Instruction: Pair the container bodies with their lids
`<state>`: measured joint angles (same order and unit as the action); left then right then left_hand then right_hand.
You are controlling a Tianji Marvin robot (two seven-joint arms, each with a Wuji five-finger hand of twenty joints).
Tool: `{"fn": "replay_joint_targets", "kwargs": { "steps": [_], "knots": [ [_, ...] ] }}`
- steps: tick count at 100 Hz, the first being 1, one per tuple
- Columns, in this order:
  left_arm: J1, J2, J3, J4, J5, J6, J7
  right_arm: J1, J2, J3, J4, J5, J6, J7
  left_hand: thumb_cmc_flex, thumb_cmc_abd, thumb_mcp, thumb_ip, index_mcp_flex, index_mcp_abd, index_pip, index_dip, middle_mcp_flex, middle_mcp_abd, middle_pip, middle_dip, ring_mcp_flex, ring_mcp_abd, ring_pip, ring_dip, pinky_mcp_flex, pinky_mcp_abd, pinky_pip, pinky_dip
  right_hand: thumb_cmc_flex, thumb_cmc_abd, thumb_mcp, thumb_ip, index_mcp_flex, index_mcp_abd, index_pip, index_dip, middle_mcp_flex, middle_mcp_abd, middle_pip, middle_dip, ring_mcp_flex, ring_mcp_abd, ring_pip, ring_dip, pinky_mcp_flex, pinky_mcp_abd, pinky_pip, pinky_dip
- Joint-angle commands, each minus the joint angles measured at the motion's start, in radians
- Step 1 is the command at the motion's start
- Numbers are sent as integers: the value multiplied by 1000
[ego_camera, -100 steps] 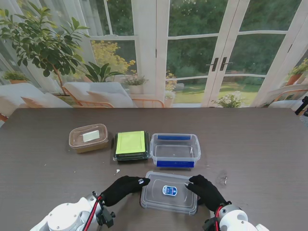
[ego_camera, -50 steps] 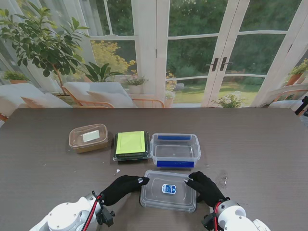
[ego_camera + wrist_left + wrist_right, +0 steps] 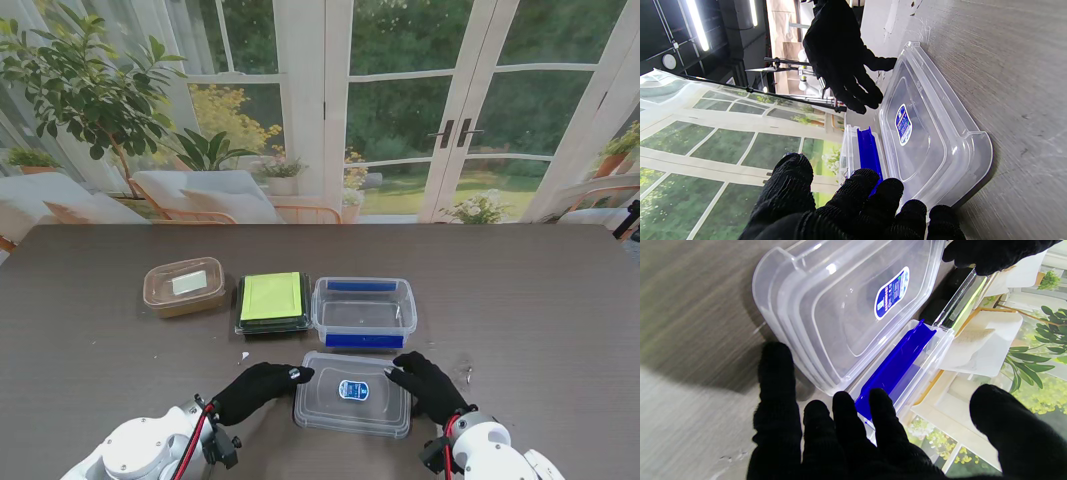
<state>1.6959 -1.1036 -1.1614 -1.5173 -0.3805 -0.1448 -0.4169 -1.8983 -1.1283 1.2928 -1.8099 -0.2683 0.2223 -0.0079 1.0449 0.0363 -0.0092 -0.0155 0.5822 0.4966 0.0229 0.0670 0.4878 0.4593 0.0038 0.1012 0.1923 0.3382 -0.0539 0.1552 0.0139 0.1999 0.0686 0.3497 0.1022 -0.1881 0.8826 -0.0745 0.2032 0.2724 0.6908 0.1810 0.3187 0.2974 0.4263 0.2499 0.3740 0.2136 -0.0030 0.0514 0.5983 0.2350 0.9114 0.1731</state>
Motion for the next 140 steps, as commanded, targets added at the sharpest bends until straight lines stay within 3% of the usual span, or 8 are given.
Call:
{"fn": "replay_joint_targets", "kwargs": {
  "steps": [1, 59, 92, 121, 140],
  "knots": [
    [10, -6, 6, -5, 4, 3, -29, -3, -9, -4, -3, 0, -10, 10, 12, 34, -17, -6, -16, 1, -10, -7, -11, -16, 1, -4, 15, 13, 71, 20, 23, -18, 37, 22, 2, -19, -17, -14, 18, -23, -8, -6, 20, -30, -14, -13, 24, -32, -1, 1, -553, -119, -130, -36],
    [60, -14, -38, -43, 37, -12, 51, -13, -13, 24, -50, 11, 41, 6, -26, 10, -12, -3, -20, -17, -12, -8, -15, -21, 2, 1, 13, 19, 71, 22, 24, -10, 36, 25, -1, -8, -42, -12, 10, -61, -23, -8, 9, -47, -23, -16, 31, 36, 9, 10, -539, -26, -112, -30],
    [95, -13, -56, -72, 79, 33, 77, 0, -15, 29, -69, -13, 109, 3, -37, 3, -12, -2, -29, -4, -15, -9, -31, -10, -4, -2, -10, 15, 62, 17, 10, -10, 26, 20, 3, 1, -58, -10, -1, -62, -29, -10, -9, -40, -28, -17, 16, 20, 7, 11, -542, -34, -111, -31],
    [81, -25, -32, -60, 107, 73, 137, 41, -11, 8, -38, -19, 158, 27, -47, -5, -10, -2, -54, -9, -23, -12, -78, -15, -11, -14, -70, 0, 49, 5, -25, -17, 6, 8, 8, 13, -85, -5, -82, -38, -30, -17, -61, -32, -27, -18, 6, 16, 14, 14, -544, -41, -112, -25],
    [71, -29, -21, -48, 100, 90, 140, 65, -10, -9, -17, -7, 184, 41, -49, -4, -7, -2, -61, -8, -24, -13, -89, -17, -11, -19, -79, 11, 50, -1, -28, -7, 4, 4, 7, 14, -87, -5, -102, -18, -31, -22, -77, -25, -31, -21, 9, 23, 19, 17, -542, -37, -111, -24]
  ]
}}
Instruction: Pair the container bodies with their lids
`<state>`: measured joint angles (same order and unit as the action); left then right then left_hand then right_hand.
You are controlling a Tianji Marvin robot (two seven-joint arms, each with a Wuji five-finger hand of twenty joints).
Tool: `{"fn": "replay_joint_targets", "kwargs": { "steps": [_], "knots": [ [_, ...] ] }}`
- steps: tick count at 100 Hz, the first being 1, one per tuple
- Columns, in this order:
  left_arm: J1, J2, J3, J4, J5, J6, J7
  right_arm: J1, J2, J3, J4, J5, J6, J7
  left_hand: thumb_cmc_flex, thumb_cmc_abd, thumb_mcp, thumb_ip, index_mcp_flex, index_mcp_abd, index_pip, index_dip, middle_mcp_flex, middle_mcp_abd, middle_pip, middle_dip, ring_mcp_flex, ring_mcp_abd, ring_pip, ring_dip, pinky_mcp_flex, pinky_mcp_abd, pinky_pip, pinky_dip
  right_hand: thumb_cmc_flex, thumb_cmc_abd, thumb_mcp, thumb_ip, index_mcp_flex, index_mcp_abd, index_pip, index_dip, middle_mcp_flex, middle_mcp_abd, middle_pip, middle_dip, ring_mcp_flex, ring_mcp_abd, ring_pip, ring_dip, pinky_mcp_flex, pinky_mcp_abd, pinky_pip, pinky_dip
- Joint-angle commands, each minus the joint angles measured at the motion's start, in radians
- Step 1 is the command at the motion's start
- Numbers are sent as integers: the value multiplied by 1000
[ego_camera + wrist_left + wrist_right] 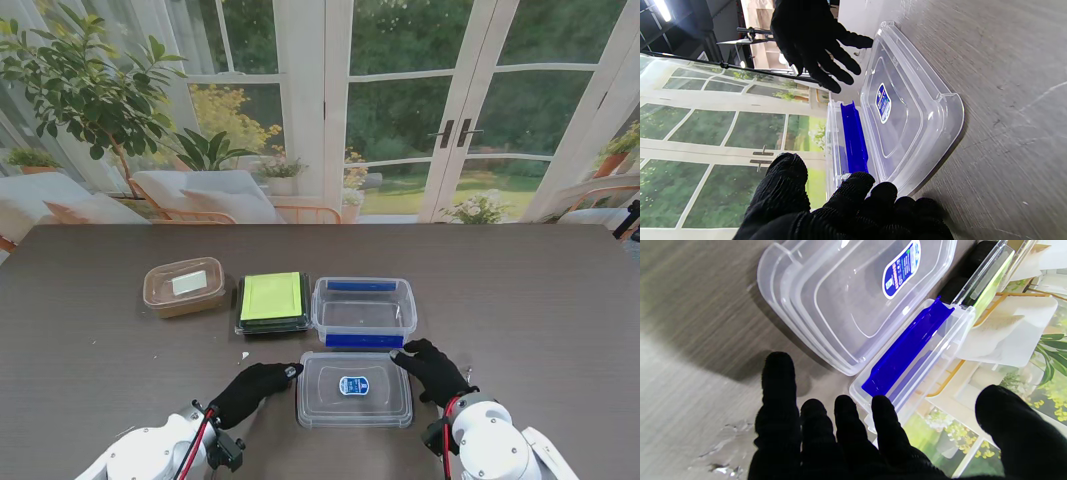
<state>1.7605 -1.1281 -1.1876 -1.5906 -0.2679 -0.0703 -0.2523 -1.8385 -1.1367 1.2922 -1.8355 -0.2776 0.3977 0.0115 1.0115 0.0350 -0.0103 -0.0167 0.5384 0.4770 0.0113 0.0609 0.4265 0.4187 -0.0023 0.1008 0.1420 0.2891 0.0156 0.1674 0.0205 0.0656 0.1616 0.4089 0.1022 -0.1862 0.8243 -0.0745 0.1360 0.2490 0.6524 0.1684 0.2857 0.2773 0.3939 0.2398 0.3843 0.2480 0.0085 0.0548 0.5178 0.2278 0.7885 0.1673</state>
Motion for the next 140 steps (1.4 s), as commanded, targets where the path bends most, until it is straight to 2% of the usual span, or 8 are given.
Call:
{"fn": "replay_joint_targets", "kwargs": {
  "steps": [1, 24, 54, 93, 120, 140],
  "knots": [
    [6, -5, 5, 26, -13, 16, -25, 6, -1, -9, 9, 3, 10, 22, -15, -2, -6, 0, -19, 11, -13, -7, -27, 25, -5, -19, -29, 60, -19, -13, -34, 127, -89, -55, 8, 12, -29, -5, -35, 6, 7, -10, -45, -5, 2, -11, -1, -12, 8, 14, -461, -30, 11, -18],
    [1, -5, 10, 29, -22, 19, -33, 40, 0, -36, 33, 11, 34, 39, -16, 1, -6, -1, -18, 13, -11, -8, -27, 32, -3, -21, -25, 64, -17, -16, -32, 130, -89, -57, 5, 13, -31, -5, -52, 33, 5, -19, -52, -1, 4, -12, 4, -11, 13, 17, -459, -30, 12, -17],
    [4, -7, 10, 26, -17, 22, -19, 62, -7, -62, 56, 1, 64, 15, -14, 1, -5, -1, -9, 20, -8, -7, -13, 36, -1, -20, -9, 81, -14, -15, -19, 149, -84, -58, 3, 10, -26, -3, -48, 65, -49, -61, -74, 15, 1, -16, -25, -1, -6, 7, -476, -22, -3, -21],
    [2, -11, 15, 35, -42, 10, -16, 41, -3, -64, 52, 41, 84, 41, -6, 3, -6, -2, -5, 17, -7, -7, 18, 49, 8, -5, 26, 93, -2, -3, 0, 158, -72, -53, -3, 9, -18, -6, -45, 70, -23, -57, -72, 22, 7, -15, -13, 11, -11, 1, -468, -13, -3, -20],
    [-7, -16, 26, 51, -72, -5, -20, 26, -7, -68, 47, 62, 80, 31, -3, 4, -6, -3, -5, 20, -7, -7, 14, 46, 5, -1, 28, 92, -4, 2, 0, 155, -69, -49, -2, 10, -17, -6, -47, 67, -10, -54, -71, 19, 11, -14, -11, 10, -10, 1, -467, -13, -1, -20],
    [-1, -15, 19, 41, -68, 6, -20, 16, -7, -63, 44, 65, 77, 29, -2, 4, -7, -3, -8, 23, -9, -7, 10, 47, 3, -2, 26, 92, -6, 2, 0, 154, -69, -48, -3, 10, -16, -7, -49, 64, -2, -52, -69, 12, 13, -14, -16, 8, -12, 0, -471, -16, -2, -20]
  ]
}}
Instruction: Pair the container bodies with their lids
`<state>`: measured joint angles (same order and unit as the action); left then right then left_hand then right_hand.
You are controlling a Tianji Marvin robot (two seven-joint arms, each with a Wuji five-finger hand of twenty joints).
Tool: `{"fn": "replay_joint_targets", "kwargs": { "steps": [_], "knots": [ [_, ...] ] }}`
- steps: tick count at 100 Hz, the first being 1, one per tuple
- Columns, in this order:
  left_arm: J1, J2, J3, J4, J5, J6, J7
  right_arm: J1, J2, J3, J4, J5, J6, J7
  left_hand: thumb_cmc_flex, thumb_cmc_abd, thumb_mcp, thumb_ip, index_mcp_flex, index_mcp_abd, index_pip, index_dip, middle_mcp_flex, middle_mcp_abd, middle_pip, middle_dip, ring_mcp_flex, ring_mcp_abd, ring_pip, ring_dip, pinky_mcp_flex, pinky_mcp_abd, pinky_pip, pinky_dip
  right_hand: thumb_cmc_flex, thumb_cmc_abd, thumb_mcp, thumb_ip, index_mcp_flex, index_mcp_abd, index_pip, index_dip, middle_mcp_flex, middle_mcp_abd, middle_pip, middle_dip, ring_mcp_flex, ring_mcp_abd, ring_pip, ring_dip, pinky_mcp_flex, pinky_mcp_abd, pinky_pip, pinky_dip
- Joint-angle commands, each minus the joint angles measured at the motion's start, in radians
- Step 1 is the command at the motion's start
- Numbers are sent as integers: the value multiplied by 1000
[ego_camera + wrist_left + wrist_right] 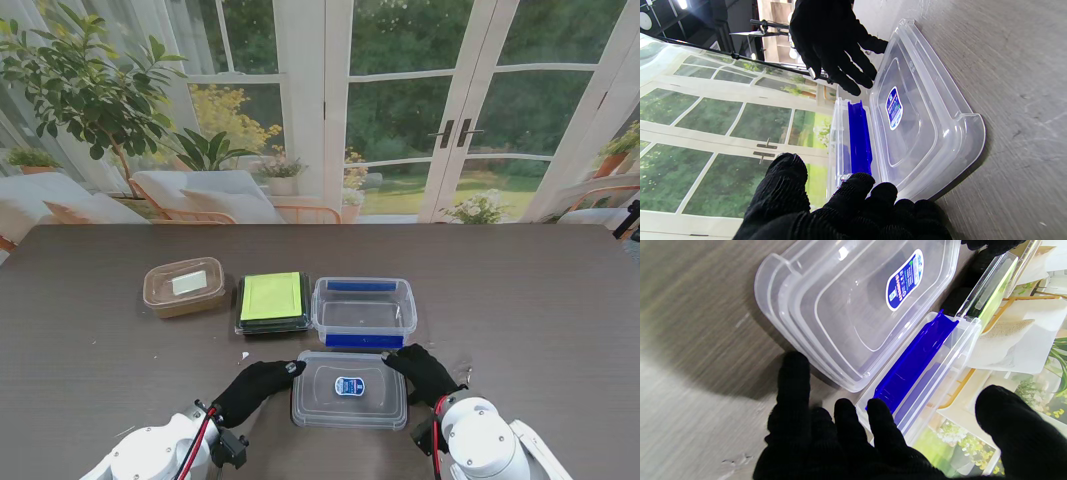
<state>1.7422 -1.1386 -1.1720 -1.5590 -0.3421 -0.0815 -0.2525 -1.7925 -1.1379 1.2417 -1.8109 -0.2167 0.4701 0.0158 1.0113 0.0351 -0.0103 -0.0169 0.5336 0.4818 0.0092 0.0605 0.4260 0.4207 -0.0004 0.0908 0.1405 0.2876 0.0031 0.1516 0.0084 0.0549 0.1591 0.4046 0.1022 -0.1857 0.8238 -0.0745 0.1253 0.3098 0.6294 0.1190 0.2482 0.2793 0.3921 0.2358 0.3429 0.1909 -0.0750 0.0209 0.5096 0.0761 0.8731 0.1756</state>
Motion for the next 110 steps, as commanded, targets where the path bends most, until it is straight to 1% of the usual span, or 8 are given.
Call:
{"fn": "replay_joint_targets", "kwargs": {
  "steps": [1, 22, 31, 48, 66, 73, 87, 110],
  "knots": [
    [18, -4, 3, 9, 7, 18, -19, -30, -6, -13, 19, 4, 4, 24, -2, 4, -7, -3, -3, 18, -6, -6, 11, 45, 1, 8, 27, 94, 7, 18, 12, 165, -66, -44, -3, 10, -16, -7, -38, 3, 21, -2, -31, 9, 15, -10, 26, 65, 72, 34, -463, 135, -86, -28],
    [22, -3, -1, 4, 19, 22, -14, -35, -11, 0, 11, -19, 7, -1, -4, 4, -7, -3, -3, 20, -6, -6, 5, 45, -2, 4, 23, 94, 4, 16, 11, 166, -68, -45, -3, 8, -14, -6, -33, 1, 35, 3, -21, 8, 22, -7, 12, 62, 67, 31, -470, 133, -85, -27],
    [21, -4, 0, 7, 18, 23, -13, -36, -8, 4, 8, -22, 17, 10, -2, 4, -6, -2, -6, 29, -7, -7, 7, 46, -1, 3, 22, 93, 4, 16, 9, 165, -70, -46, -5, 10, -14, -7, -35, 1, 41, 5, -20, 6, 23, -7, 4, 64, 63, 27, -474, 134, -84, -27],
    [19, -3, 2, 9, 14, 27, -19, -35, -4, 2, 13, -21, 34, 28, -2, 6, -7, -3, -6, 29, -7, -7, 9, 48, -1, 2, 21, 93, 4, 15, 9, 165, -70, -46, -6, 12, -17, -7, -36, 1, 45, 7, -21, 6, 22, -6, -5, 69, 63, 24, -478, 137, -84, -27],
    [19, -3, 3, 8, 6, 29, -26, -40, -2, -5, 9, -5, 39, 39, -1, 7, -7, -3, -5, 34, -7, -7, 13, 53, 0, 2, 25, 97, 5, 15, 11, 167, -69, -45, -6, 15, -23, -7, -36, 0, 47, 8, -22, 4, 26, -5, -6, 85, 64, 22, -472, 151, -85, -28],
    [18, -3, 3, 9, 0, 30, -29, -43, -4, -8, 5, 5, 39, 35, 2, 6, -6, -3, -7, 55, -7, -7, 10, 68, -3, -1, 31, 97, 7, 15, 13, 167, -68, -45, -6, 15, -24, -6, -35, -1, 48, 8, -24, 5, 26, -5, -13, 84, 62, 21, -474, 152, -86, -30],
    [15, -5, 5, 8, -10, 28, -28, -49, -6, -15, 0, 20, 33, 31, 9, 6, -6, -4, 0, 78, -4, -6, 20, 74, -6, -14, 39, 99, 6, 12, 19, 152, -71, -50, -6, 16, -26, -5, -32, -3, 49, 8, -26, 3, 27, -4, -13, 83, 63, 20, -474, 151, -84, -31],
    [6, -7, 13, 20, -35, 24, -40, -54, -10, -18, 2, 61, 32, 30, 12, 7, -8, -5, 3, 73, -4, -6, 23, 74, -6, -25, 44, 98, 6, 10, 28, 148, -79, -64, -3, 15, -25, -5, -33, -3, 48, 8, -27, 1, 28, -4, -10, 82, 64, 20, -473, 151, -82, -32]
  ]
}}
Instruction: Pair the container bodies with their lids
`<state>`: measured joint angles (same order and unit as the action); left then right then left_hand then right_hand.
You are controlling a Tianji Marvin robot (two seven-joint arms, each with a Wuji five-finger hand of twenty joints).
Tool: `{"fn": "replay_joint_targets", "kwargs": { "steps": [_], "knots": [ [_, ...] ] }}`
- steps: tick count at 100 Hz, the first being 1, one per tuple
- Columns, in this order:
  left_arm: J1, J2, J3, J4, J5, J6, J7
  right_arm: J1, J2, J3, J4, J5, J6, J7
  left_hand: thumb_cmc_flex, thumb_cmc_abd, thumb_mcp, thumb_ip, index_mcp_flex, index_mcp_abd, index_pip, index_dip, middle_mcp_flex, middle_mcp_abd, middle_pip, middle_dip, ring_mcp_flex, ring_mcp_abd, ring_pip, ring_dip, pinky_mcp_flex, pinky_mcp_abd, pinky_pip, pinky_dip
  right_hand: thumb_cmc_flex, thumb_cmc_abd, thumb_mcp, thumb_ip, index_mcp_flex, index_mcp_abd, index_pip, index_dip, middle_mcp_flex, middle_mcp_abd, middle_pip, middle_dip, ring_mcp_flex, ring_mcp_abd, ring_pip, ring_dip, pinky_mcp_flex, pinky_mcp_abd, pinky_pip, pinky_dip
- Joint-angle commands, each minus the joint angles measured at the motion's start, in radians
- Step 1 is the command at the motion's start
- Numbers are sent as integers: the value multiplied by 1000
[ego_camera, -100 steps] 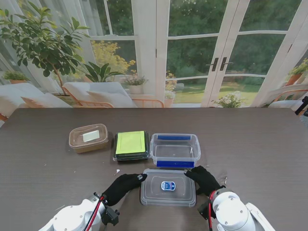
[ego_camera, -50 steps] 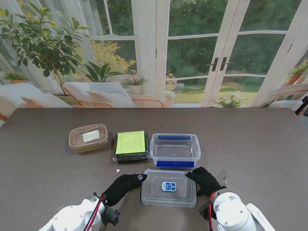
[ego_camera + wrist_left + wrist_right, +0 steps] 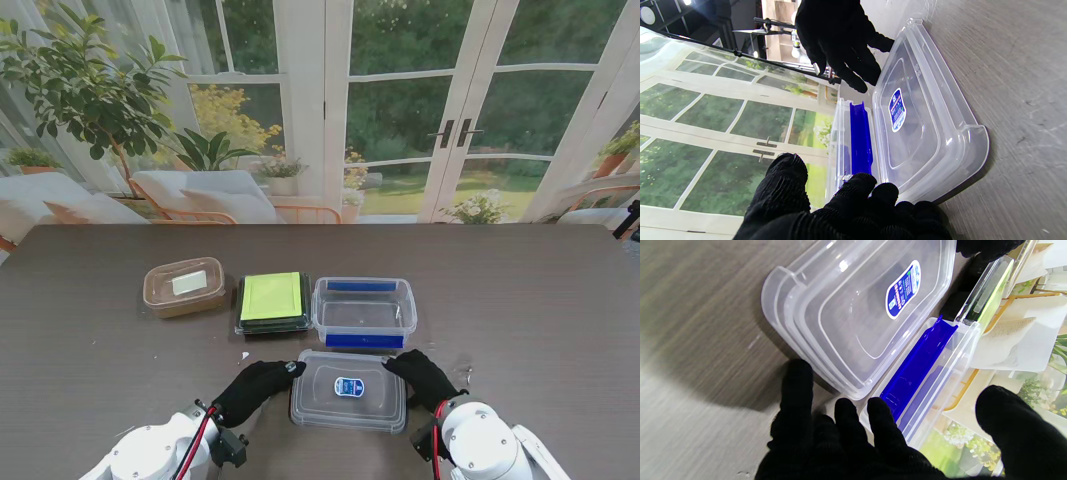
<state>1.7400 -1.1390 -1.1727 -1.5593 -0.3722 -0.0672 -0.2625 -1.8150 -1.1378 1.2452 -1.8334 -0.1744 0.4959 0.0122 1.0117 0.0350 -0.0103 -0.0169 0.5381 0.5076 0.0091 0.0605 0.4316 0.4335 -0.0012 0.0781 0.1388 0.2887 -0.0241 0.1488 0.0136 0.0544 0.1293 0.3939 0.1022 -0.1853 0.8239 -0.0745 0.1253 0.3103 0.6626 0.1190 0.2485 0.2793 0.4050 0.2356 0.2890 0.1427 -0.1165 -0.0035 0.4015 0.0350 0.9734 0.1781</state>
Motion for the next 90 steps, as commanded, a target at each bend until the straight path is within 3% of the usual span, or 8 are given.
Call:
{"fn": "replay_joint_targets", "kwargs": {
  "steps": [1, 49, 73, 90],
  "knots": [
    [8, -7, 14, 21, -6, 9, -31, -32, -10, -21, 24, 21, 6, 34, 12, 7, -8, -5, -3, 47, -4, -6, 17, 62, -5, -12, 46, 98, 33, 12, 23, 148, -49, -54, -3, 15, -26, -5, -33, -3, 15, 8, -28, 1, 15, -4, 45, 129, 106, 44, -365, 192, -182, -35],
    [6, -9, 28, 21, -36, -33, -33, -70, -14, 5, -14, 93, -17, 38, 16, 8, -9, -6, 7, 47, -1, -5, 27, 59, -3, -14, 55, 98, 35, 12, 31, 146, -48, -64, 4, 9, -19, -9, -32, -1, 14, 8, -31, -1, 13, -5, 57, 126, 108, 45, -363, 186, -181, -37],
    [9, -8, 26, 16, -12, -19, -24, -61, -10, -3, 1, 68, -16, 45, 12, 7, -10, -6, 4, 44, -3, -5, 28, 63, -3, -14, 53, 103, 33, 11, 33, 157, -48, -69, 2, 10, -19, -10, -37, -3, 11, 7, -45, 1, 10, -6, 44, 121, 105, 44, -367, 182, -185, -38],
    [7, -8, 26, 22, 2, -4, -19, -60, -7, -3, 3, 50, -8, 50, 10, 9, -9, -6, -3, 26, -5, -6, 22, 44, -1, -11, 40, 98, 30, 10, 24, 156, -52, -72, 2, 11, -19, -9, -40, -4, 11, 7, -54, 3, 9, -7, 45, 121, 106, 44, -367, 182, -185, -37]
  ]
}}
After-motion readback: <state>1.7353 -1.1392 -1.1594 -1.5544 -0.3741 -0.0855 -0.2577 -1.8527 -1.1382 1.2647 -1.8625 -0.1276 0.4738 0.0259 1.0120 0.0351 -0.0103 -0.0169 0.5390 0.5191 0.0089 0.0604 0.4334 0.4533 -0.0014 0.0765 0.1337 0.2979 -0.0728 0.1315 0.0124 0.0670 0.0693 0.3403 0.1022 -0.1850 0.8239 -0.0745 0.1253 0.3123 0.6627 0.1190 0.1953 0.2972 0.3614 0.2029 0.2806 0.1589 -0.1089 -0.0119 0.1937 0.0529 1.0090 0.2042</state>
